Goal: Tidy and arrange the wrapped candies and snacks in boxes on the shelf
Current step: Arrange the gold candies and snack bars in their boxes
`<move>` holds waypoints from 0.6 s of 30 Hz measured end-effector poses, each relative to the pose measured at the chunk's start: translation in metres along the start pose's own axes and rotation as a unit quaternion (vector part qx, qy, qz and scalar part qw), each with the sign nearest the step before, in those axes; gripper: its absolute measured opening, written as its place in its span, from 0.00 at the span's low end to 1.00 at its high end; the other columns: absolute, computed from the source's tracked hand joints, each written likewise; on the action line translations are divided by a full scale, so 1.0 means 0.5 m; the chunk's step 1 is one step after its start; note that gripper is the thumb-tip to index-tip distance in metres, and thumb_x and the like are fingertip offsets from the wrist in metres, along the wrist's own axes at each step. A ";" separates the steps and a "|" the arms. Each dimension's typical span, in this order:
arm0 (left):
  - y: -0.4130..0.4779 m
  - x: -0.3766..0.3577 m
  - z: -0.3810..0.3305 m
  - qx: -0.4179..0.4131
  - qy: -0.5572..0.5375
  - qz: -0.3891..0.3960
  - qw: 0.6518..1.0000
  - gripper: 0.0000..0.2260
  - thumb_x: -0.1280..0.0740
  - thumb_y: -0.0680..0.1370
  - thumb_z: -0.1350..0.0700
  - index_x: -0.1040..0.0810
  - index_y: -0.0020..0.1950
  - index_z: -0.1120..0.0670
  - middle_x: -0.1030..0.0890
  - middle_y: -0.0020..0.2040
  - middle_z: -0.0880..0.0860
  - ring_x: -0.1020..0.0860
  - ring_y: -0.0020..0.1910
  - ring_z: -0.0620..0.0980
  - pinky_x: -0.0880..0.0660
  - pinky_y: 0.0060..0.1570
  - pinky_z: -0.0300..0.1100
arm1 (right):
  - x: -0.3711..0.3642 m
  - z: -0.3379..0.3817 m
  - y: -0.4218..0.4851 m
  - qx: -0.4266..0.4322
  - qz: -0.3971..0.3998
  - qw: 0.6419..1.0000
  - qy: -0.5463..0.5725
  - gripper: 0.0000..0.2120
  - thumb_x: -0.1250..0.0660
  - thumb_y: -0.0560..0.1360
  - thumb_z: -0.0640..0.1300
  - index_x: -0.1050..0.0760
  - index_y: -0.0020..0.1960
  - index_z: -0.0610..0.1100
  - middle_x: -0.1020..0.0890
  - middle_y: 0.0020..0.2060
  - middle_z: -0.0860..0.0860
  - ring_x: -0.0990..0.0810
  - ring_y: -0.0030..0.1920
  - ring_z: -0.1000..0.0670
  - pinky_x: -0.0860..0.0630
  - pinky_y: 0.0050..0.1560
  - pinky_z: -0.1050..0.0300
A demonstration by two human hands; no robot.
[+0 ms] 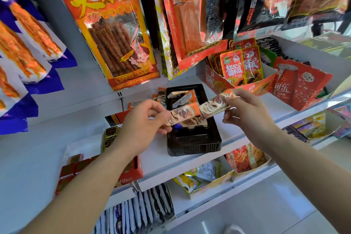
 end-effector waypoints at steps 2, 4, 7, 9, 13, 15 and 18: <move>-0.005 -0.002 -0.007 0.002 -0.048 -0.011 0.999 0.02 0.34 0.81 0.60 0.24 0.52 0.57 0.16 0.48 0.57 0.14 0.38 0.55 0.17 0.36 0.43 | -0.013 0.005 -0.006 0.007 0.030 0.999 -0.014 0.05 0.36 0.80 0.38 0.22 0.48 0.43 0.24 0.37 0.44 0.26 0.33 0.45 0.21 0.39 0.51; -0.006 -0.001 -0.011 -0.006 -0.079 -0.016 0.997 0.04 0.35 0.81 0.61 0.23 0.55 0.56 0.17 0.49 0.58 0.14 0.38 0.55 0.18 0.35 0.40 | -0.025 0.007 -0.011 0.013 0.055 0.998 -0.032 0.06 0.37 0.80 0.37 0.21 0.48 0.42 0.23 0.37 0.43 0.27 0.33 0.45 0.21 0.38 0.53; -0.007 0.001 -0.013 -0.003 -0.119 -0.009 0.993 0.09 0.35 0.81 0.62 0.22 0.59 0.55 0.17 0.51 0.60 0.14 0.41 0.55 0.18 0.38 0.38 | -0.036 0.009 -0.014 0.007 0.074 0.997 -0.035 0.06 0.38 0.80 0.37 0.21 0.49 0.41 0.21 0.36 0.45 0.27 0.32 0.46 0.21 0.37 0.52; -0.012 -0.005 -0.014 0.013 -0.152 0.014 0.988 0.11 0.33 0.79 0.64 0.22 0.59 0.54 0.17 0.52 0.60 0.14 0.43 0.56 0.17 0.41 0.39 | -0.041 0.009 -0.016 0.001 0.089 0.995 -0.033 0.07 0.38 0.80 0.37 0.21 0.50 0.40 0.20 0.35 0.45 0.27 0.32 0.46 0.21 0.37 0.52; -0.014 -0.010 -0.013 0.028 -0.144 0.015 0.989 0.11 0.30 0.77 0.66 0.21 0.55 0.52 0.18 0.53 0.59 0.15 0.42 0.54 0.18 0.40 0.40 | -0.052 0.012 -0.022 -0.003 0.125 0.992 -0.034 0.09 0.38 0.81 0.37 0.21 0.45 0.41 0.21 0.36 0.43 0.27 0.32 0.47 0.21 0.36 0.53; -0.010 -0.005 -0.011 0.033 -0.148 -0.006 0.988 0.09 0.31 0.77 0.66 0.20 0.55 0.55 0.16 0.52 0.59 0.16 0.39 0.51 0.20 0.37 0.39 | -0.056 0.013 -0.024 0.000 0.147 0.989 -0.029 0.10 0.39 0.81 0.37 0.21 0.44 0.42 0.21 0.36 0.43 0.26 0.32 0.47 0.21 0.37 0.53; -0.011 -0.004 -0.012 0.057 -0.208 -0.026 0.976 0.08 0.31 0.77 0.65 0.20 0.55 0.58 0.14 0.48 0.59 0.15 0.40 0.52 0.20 0.37 0.39 | -0.060 0.014 -0.026 0.007 0.168 0.985 -0.027 0.08 0.38 0.81 0.38 0.21 0.47 0.41 0.20 0.37 0.42 0.24 0.33 0.48 0.19 0.40 0.52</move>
Point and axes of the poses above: each hand's wrist, its own y-axis towards the middle knuckle, its own x-axis out of the back of the hand, z = x × y, the point moved 2 cm from there along y, towards the middle knuckle
